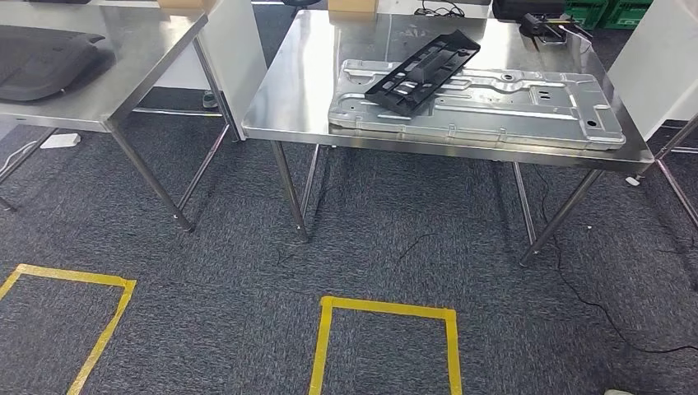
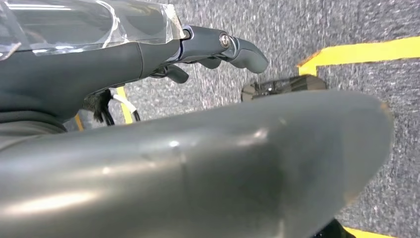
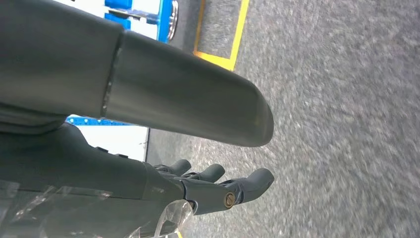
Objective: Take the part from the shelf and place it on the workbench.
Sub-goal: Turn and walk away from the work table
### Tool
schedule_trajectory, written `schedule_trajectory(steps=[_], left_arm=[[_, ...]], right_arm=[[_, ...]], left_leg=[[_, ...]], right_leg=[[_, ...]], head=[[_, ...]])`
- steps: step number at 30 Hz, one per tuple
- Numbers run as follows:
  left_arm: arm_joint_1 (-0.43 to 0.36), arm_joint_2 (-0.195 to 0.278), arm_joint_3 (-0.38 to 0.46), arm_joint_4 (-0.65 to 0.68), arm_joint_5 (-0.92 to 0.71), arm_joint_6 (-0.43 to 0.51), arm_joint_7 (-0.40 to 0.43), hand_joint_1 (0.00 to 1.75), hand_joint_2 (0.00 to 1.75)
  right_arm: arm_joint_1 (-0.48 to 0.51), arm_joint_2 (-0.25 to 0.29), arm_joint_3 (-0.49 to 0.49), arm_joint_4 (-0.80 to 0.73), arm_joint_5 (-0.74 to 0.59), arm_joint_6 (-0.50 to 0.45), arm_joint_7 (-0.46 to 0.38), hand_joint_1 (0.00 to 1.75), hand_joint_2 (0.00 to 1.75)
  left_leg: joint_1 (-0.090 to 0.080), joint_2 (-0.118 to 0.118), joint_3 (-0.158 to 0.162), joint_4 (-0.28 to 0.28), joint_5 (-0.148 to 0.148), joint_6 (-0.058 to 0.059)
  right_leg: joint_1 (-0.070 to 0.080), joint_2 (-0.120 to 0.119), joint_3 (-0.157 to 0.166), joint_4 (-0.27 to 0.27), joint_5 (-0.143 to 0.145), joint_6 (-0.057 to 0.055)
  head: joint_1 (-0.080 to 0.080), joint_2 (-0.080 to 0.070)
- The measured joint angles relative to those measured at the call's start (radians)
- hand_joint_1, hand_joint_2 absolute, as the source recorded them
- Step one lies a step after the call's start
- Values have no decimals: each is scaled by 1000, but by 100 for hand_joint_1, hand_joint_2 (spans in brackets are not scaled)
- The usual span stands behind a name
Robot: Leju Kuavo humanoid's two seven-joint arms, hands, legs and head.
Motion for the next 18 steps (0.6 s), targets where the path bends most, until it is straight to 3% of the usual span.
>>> schedule_trajectory(steps=[1,3,5,6,7,8,9,11,13,14,17,18], left_arm=[[1,0,-1,0,0,2,1,0,0],[2,0,-3,0,1,4,2,0,0],[0,0,-4,0,2,4,2,0,0],[0,0,-4,0,2,4,2,0,0],[1,0,-5,0,2,4,2,0,0],[2,0,-5,0,2,4,2,0,0],[3,0,-5,0,2,4,2,0,0],[2,0,-6,0,3,4,0,0,0],[-1,0,-6,0,4,4,-1,0,0],[-1,0,-6,0,5,4,-1,0,0],[2,0,-6,0,6,3,-1,0,0],[2,1,-6,0,6,3,-1,0,0]], right_arm=[[-3,1,0,0,-2,-1,-3,0,0],[-3,3,0,0,-2,-3,-7,0,0],[0,3,0,0,-3,-2,-8,0,0],[2,3,0,1,-3,-1,-9,0,0],[3,3,0,1,-4,1,-12,0,0],[3,3,1,1,-4,1,-16,0,0],[2,3,1,1,-8,0,-20,0,0],[1,5,2,1,-21,-5,-28,0,0],[-1,7,2,1,-34,-13,-34,0,0],[-1,7,2,1,-38,-16,-37,0,0],[0,6,1,1,-52,-24,-41,0,0],[0,7,1,1,-55,-26,-42,0,0]], left_leg=[[3,-2,-3,2,-1,-5],[5,24,-25,47,-30,-17],[8,67,-86,176,-97,-28],[11,78,-121,249,-127,-33],[13,82,-144,300,-142,-36],[14,84,-148,312,-138,-37],[15,86,-132,281,-115,-37],[14,93,-56,134,-50,-29],[7,101,0,20,-15,-18],[6,103,8,0,-12,-15],[2,100,6,-1,-10,-16],[-1,100,5,0,-11,-10]], right_leg=[[0,-10,0,-2,2,-7],[-2,-30,1,-5,6,-19],[-1,-49,0,-6,6,-25],[1,-59,-1,-6,5,-27],[2,-66,-1,-6,5,-27],[2,-72,-1,-6,5,-27],[2,-75,0,-6,5,-27],[3,-79,3,-6,4,-25],[6,-81,4,-5,3,-18],[9,-82,3,-3,-1,-15],[11,-82,2,-3,-2,-24],[7,-82,4,-9,4,-20]], head=[[0,0],[-2,0],[-3,0],[-3,0],[-3,0],[-3,0],[-3,0],[-3,0],[-2,0],[-2,0],[-1,0],[-1,0]])
